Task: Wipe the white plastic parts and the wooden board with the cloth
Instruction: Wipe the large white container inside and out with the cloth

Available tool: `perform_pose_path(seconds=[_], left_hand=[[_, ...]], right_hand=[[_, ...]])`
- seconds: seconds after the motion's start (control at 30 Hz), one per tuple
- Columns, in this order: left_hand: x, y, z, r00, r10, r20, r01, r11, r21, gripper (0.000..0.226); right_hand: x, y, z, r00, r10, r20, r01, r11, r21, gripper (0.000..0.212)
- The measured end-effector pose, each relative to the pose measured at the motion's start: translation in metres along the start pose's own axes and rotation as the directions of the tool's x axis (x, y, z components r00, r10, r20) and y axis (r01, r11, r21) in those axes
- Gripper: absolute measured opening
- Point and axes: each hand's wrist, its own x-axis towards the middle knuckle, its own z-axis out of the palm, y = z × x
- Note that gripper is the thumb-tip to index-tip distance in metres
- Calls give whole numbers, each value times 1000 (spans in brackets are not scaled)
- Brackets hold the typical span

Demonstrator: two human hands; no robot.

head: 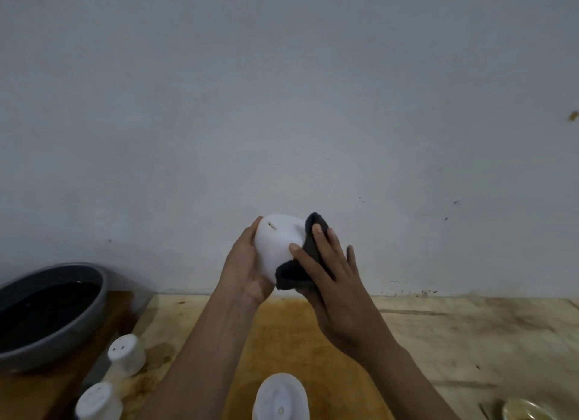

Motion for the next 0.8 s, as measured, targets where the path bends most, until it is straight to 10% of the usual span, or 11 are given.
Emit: perform_pose_path(seconds=[0.27, 0.53, 0.8], left_hand=[[-7, 1, 7, 999, 36, 19, -36, 999, -12, 41], [-13, 2, -15, 998, 52, 22, -51, 663, 747, 59], [-20, -15, -16, 955, -49, 293, -21, 973, 230, 53]], right_hand=[[16, 9, -8, 965, -23, -260, 16, 999, -32, 60], [43, 19, -55, 940, 301, -161, -266, 942, 206, 59], [52, 16, -63, 919, 393, 44, -371, 818, 439, 42]])
